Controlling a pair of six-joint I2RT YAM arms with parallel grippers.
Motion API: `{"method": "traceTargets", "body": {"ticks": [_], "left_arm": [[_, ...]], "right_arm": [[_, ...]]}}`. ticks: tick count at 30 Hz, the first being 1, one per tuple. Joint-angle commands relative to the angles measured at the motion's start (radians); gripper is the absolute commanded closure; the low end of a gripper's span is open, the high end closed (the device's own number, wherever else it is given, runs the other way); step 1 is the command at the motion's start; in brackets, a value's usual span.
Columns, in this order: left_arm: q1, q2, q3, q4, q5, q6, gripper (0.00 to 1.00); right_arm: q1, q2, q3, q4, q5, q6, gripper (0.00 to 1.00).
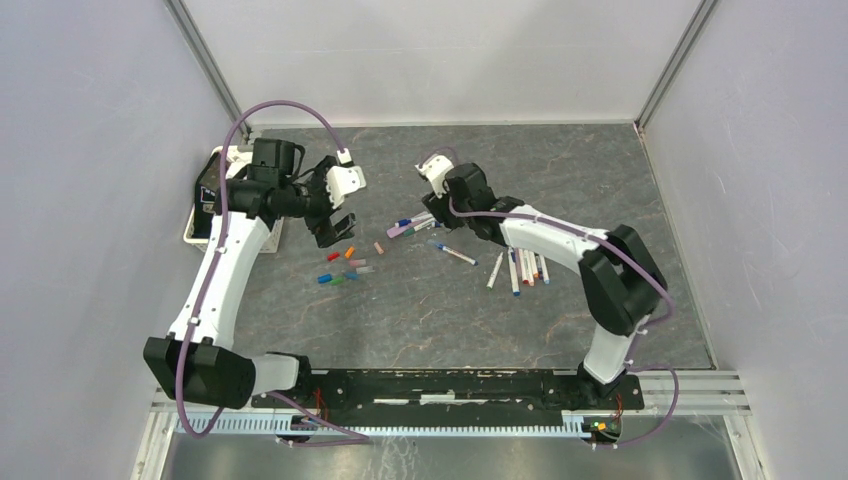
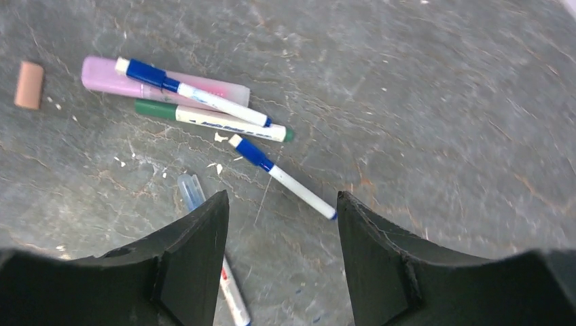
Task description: Open the pen caps
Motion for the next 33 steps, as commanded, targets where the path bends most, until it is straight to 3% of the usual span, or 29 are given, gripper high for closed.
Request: {"method": "traceTargets", "body": {"ticks": [1, 6, 16, 19, 27, 33], "left_arm": [[0.006, -0.019, 0.033, 0.027, -0.001, -0.078, 0.0], [0.007, -0.004, 0.048, 0.008, -0.008, -0.083, 0.0], [0.008, 0.007, 0.06, -0.035, -0.016, -0.059, 0.0], [0.007, 0.002, 0.06, -0.045, -0.013, -0.05, 0.0], [0.008, -0.002, 0.054, -0.074, -0.008, -0.022, 0.0], [0.007, -0.002, 0.032, -0.079, 0.012, -0.002, 0.0]], "right_arm": [[-0.042, 0.132, 0.097, -0.064, -0.187, -0.228, 0.35], [-0.098, 0.216, 0.167, -0.123, -0.385, -0.272, 0.35], [-0.149, 0.289, 0.162, -0.133, -0.458, -0.302, 0.41], [-0.151, 0.317, 0.169, -0.167, -0.476, -0.301, 0.5], [-0.151, 0.267, 0.034, -0.121, -0.436, -0.284, 0.86], [-0.151, 0.201, -0.004, -0.09, -0.417, -0.272, 1.0]]}}
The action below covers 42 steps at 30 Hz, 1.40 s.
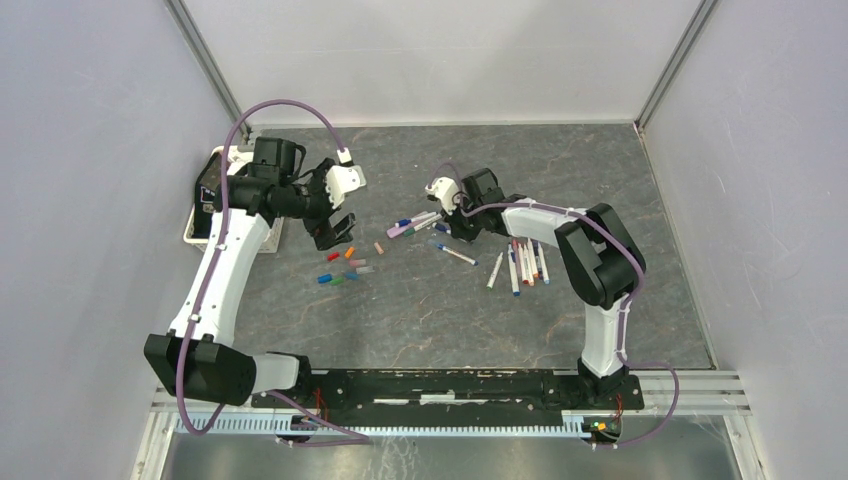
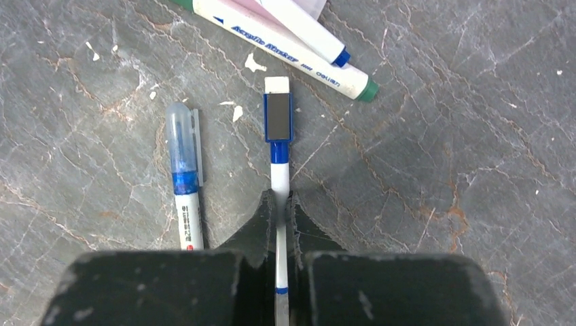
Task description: Open the pen caps
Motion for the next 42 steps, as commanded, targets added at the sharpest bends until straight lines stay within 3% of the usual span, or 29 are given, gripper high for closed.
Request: {"method": "traceTargets", "body": {"ticks": [1, 6, 12, 18, 23, 31, 42], "left_arm": [[0.007, -0.015, 0.0, -0.017, 0.041, 0.045, 0.0], [0.006, -0.043, -0.044, -0.058, 0.118, 0.149, 0.0], [0.006, -0.063, -0.097, -0.066, 0.191, 0.249, 0.0], [-0.015, -0.045, -0.13, -0.095, 0.238, 0.35, 0.0], [-0.089, -0.024, -0.172, -0.106, 0.204, 0.401, 0.02], [-0.224, -0.051, -0.273, -0.057, 0.105, 0.389, 0.06], [-0.295, -0.029, -0.286, -0.015, 0.096, 0.371, 0.31]], "right_arm": [[-0.004, -0.056, -0.032, -0.045, 0.034, 0.01, 1.0], [-0.004, -0.16, -0.017, -0.068, -0.034, 0.045, 1.0], [0.0, -0.264, -0.027, -0.097, -0.237, 0.19, 1.0], [0.07, -0.262, -0.023, -0.186, -0.467, 0.296, 1.0], [0.16, -0.254, -0.005, -0.159, -0.596, 0.353, 1.0], [0.188, -0.209, 0.036, -0.048, -0.702, 0.516, 1.0], [0.201, -0.15, 0.045, 0.029, -0.812, 0.601, 1.0]]}}
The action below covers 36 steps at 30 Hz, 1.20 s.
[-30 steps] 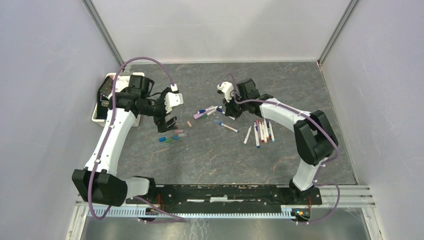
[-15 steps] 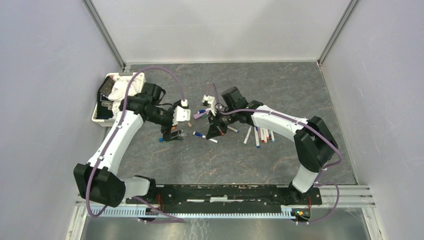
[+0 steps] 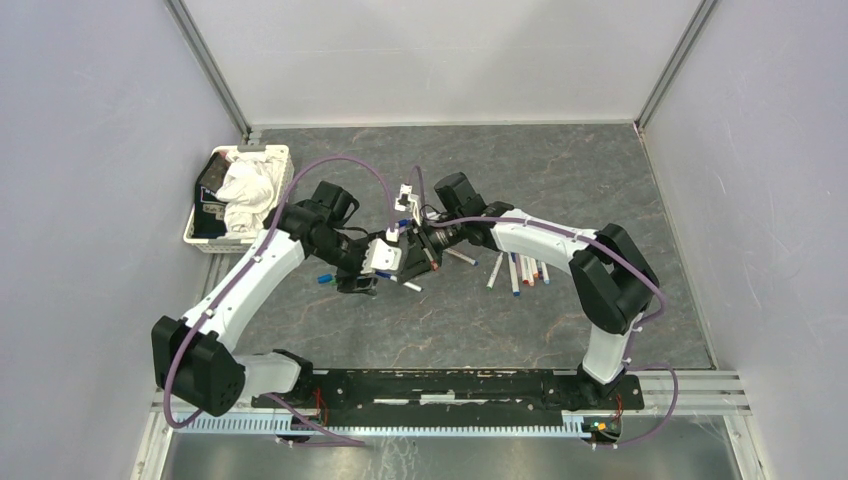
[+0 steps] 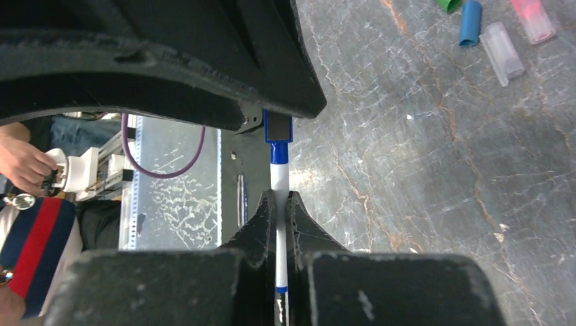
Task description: Open the pen caps
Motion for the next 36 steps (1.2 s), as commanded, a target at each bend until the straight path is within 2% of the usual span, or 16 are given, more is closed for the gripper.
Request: {"method": "traceTargets", "body": {"ticks": [1, 7, 16, 17, 18, 19, 20, 23, 24, 26, 33, 34, 36], "left_arm": [[-0.031, 0.002, -0.002, 0.038, -0.012, 0.02, 0.34], [-0.06, 0.013, -0.009, 0.039, -0.057, 0.032, 0.63], [-0.079, 0.026, -0.02, 0.04, -0.087, 0.034, 0.72], [-0.081, 0.028, -0.02, 0.04, -0.091, 0.037, 0.76], [-0.083, 0.028, -0.019, 0.04, -0.097, 0.04, 0.85], [-0.084, 0.028, -0.017, 0.039, -0.101, 0.04, 0.93], [-0.084, 0.028, -0.014, 0.041, -0.104, 0.041, 0.97], [-0.086, 0.028, -0.007, 0.042, -0.11, 0.04, 0.98], [-0.087, 0.029, -0.005, 0.041, -0.111, 0.039, 0.98], [-0.089, 0.031, -0.002, 0.041, -0.111, 0.035, 0.98], [-0.09, 0.025, 0.001, 0.066, -0.112, 0.01, 0.98], [-0.089, 0.025, 0.003, 0.067, -0.116, 0.009, 0.98], [-0.09, 0.027, 0.006, 0.068, -0.131, 0.008, 0.98]], "right_arm": [[0.006, 0.019, 0.038, 0.066, -0.078, 0.044, 1.0], [0.007, 0.035, 0.049, 0.091, -0.105, 0.072, 1.0], [0.007, 0.046, 0.015, 0.175, -0.145, 0.154, 1.0], [0.007, 0.048, 0.012, 0.175, -0.149, 0.155, 1.0], [0.008, 0.047, 0.008, 0.175, -0.15, 0.154, 1.0], [0.008, 0.051, 0.007, 0.175, -0.148, 0.155, 0.97], [0.01, 0.053, 0.005, 0.175, -0.142, 0.155, 0.93], [0.019, 0.064, 0.004, 0.175, -0.124, 0.161, 0.68], [0.021, 0.07, 0.004, 0.189, -0.125, 0.171, 0.64], [0.031, 0.079, 0.002, 0.228, -0.129, 0.195, 0.64], [0.043, 0.098, 0.003, 0.248, -0.125, 0.223, 0.73], [0.043, 0.097, 0.0, 0.241, -0.124, 0.215, 0.78], [0.041, 0.093, -0.007, 0.213, -0.115, 0.192, 0.99]]}}
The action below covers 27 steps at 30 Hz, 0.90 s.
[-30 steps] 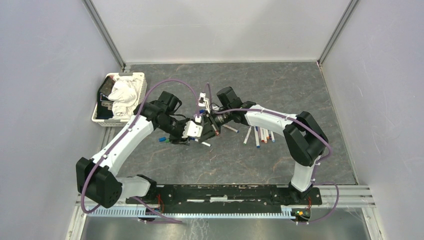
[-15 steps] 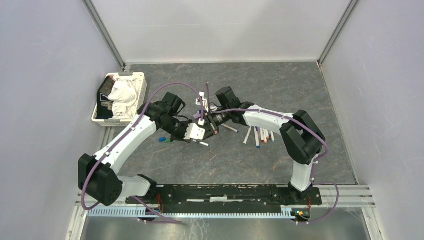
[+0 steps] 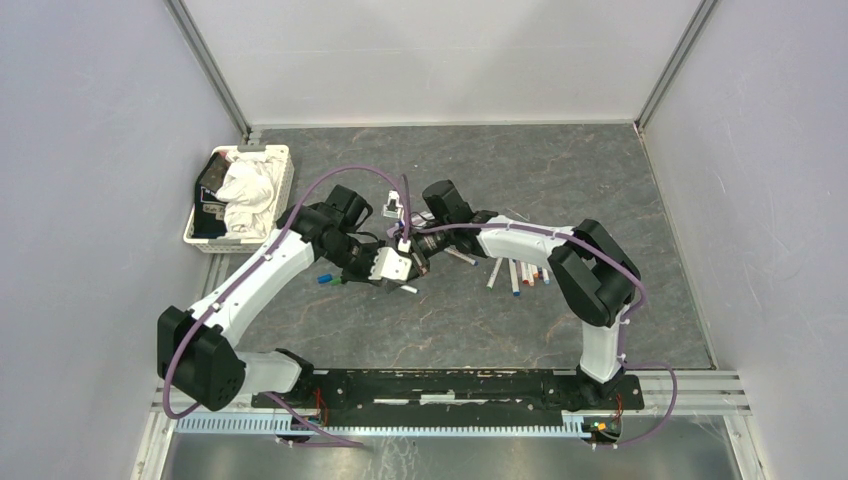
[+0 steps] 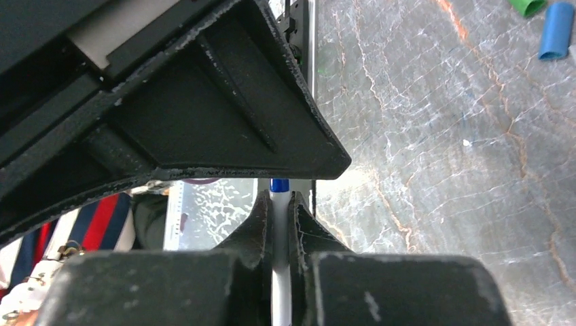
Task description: Open the pen caps
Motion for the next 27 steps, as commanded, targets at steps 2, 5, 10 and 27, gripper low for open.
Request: {"method": "traceTargets", "body": {"ticks": [2, 5, 10, 27], "left_arm": [[-0.002, 0.001, 0.017, 0.03, -0.056, -0.002, 0.98], [0.018, 0.01, 0.012, 0.034, -0.128, 0.018, 0.98], [0.138, 0.042, 0.039, 0.026, -0.198, 0.102, 0.98], [0.326, 0.245, -0.083, 0.355, -0.173, -0.064, 0.96]], "right_arm": [[-0.01, -0.022, -0.032, -0.002, 0.007, -0.034, 1.0], [-0.033, -0.067, -0.101, -0.006, 0.015, -0.054, 1.0], [-0.078, -0.127, -0.179, -0.193, 0.059, -0.219, 1.0], [-0.251, -0.3, -0.301, -0.169, 0.865, -0.023, 1.0]]}}
